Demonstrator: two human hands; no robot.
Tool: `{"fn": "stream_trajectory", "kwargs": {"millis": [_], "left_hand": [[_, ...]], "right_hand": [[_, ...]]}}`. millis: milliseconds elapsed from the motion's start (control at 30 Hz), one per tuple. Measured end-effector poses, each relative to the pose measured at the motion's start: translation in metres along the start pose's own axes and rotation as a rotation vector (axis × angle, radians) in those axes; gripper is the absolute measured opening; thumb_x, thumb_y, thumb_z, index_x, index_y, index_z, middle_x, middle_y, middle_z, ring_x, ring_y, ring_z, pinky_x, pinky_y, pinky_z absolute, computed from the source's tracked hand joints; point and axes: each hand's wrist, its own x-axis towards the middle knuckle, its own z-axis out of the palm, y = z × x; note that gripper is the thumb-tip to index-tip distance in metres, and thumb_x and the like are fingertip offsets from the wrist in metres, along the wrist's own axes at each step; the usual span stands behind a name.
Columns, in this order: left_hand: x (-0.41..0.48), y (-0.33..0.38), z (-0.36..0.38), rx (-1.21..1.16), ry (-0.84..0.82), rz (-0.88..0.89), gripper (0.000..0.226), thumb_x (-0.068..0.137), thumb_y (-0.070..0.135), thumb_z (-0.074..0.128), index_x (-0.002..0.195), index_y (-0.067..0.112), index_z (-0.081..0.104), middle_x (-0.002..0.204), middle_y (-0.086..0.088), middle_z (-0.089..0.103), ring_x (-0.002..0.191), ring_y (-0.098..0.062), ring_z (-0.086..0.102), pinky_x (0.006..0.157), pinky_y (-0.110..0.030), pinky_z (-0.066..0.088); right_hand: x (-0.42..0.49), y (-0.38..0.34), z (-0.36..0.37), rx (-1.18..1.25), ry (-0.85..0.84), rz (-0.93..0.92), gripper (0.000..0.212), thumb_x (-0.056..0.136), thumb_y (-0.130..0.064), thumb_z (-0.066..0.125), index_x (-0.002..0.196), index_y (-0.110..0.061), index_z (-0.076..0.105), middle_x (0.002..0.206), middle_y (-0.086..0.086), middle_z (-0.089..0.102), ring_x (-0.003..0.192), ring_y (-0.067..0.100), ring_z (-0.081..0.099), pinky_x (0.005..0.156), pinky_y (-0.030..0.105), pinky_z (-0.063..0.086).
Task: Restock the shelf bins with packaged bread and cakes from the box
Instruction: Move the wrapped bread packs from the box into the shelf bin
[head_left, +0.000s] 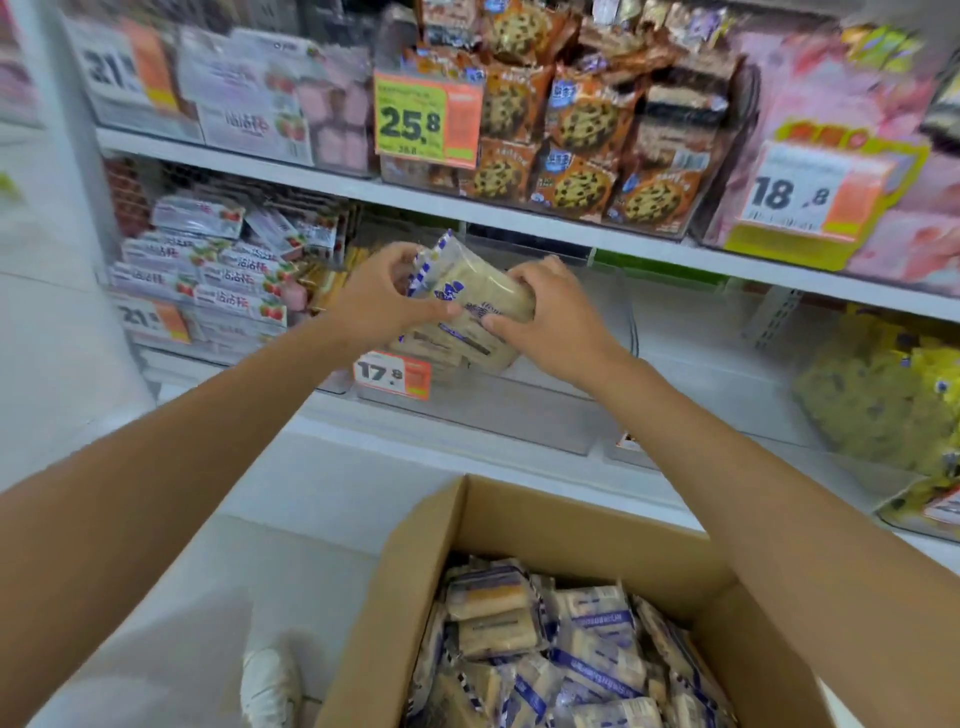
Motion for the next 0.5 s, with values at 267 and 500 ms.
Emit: {"fn": "stream_trajectory", "kwargs": {"millis": [267, 500], "left_hand": [[0.075, -0.087, -0.031, 0.761, 0.053, 0.037, 0.067, 0.072, 0.050, 0.080, 0.132, 0.037, 0.053, 0.146, 0.000, 0.043, 0.135, -0.027, 0.035, 0.110, -0.048, 0.032], [0.089, -0.114, -0.047, 0.932, -0.021, 0.118, 0.042, 0.073, 0.044, 0.081, 0.113, 0.045, 0.066, 0.159, 0.004, 0.021, 0.148, -0.022, 0.007, 0.116, -0.056, 0.010]], "right_hand": [[0.072, 0.028, 0.100, -0.160, -0.282, 0.078, 0.055, 0.078, -0.042, 0.077, 0.115, -0.007, 0.057, 0.118, 0.011, 0.051, 0.109, 0.026, 0.048, 0.084, 0.030, 0.040], [0.077, 0.050, 0.109, -0.045, -0.451, 0.024, 0.071, 0.076, -0.032, 0.082, 0.137, -0.018, 0.049, 0.125, 0.000, 0.045, 0.115, 0.016, 0.044, 0.092, 0.019, 0.037]]}}
